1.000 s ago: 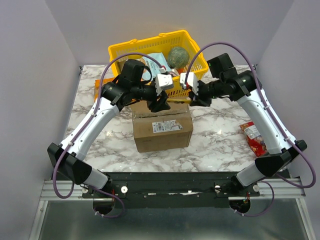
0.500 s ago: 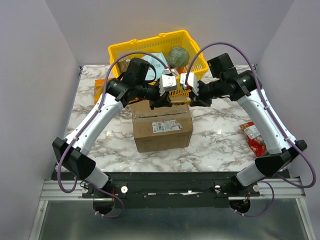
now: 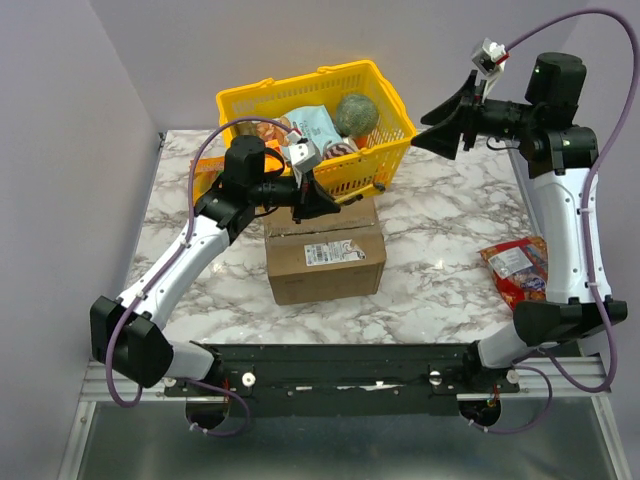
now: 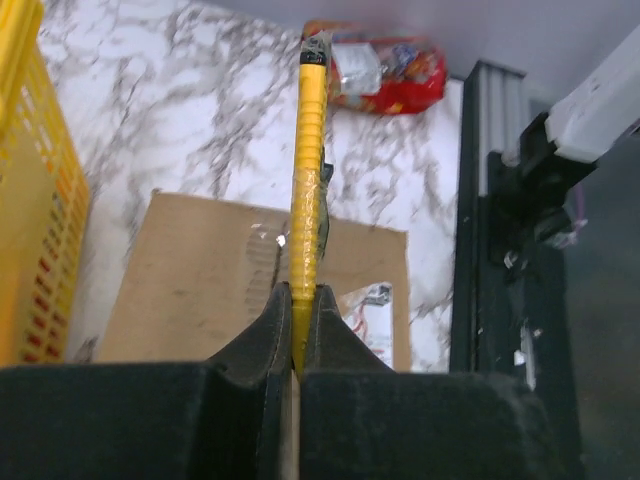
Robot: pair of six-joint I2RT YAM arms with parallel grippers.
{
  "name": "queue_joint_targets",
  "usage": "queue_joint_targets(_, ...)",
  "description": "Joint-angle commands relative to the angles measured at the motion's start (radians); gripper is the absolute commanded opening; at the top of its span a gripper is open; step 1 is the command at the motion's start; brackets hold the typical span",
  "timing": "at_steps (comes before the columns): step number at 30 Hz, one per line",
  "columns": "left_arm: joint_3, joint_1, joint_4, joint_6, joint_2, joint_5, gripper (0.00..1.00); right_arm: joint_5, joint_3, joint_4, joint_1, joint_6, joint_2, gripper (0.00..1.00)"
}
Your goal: Unpack the express box
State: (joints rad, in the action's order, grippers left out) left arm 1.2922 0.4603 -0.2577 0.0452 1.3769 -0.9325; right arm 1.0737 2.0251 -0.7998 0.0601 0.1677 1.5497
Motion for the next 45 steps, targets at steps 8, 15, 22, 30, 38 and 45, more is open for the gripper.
queue_joint_targets(8,-0.015,0.005,0.655,-0.461,0.042,-0.158,0.00,0.167,-0.138,-0.005,0.033,0.180,-0.083,0.72)
queue_joint_targets(15,0.018,0.029,0.667,-0.455,0.076,-0.177,0.00,0.106,-0.206,-0.145,0.139,0.369,-0.134,0.68)
queue_joint_targets(22,0.024,0.064,0.719,-0.447,0.106,-0.143,0.00,0.106,-0.201,-0.081,0.182,0.293,-0.117,0.60)
queue_joint_targets(30,0.016,0.069,0.862,-0.527,0.131,-0.121,0.00,0.101,-0.246,-0.009,0.211,0.187,-0.117,0.54)
queue_joint_targets(38,0.012,0.075,0.942,-0.571,0.165,-0.109,0.00,0.086,-0.276,0.045,0.231,0.135,-0.125,0.48)
queue_joint_targets(45,0.009,0.089,0.969,-0.582,0.185,-0.117,0.00,0.058,-0.279,0.126,0.231,0.079,-0.134,0.45)
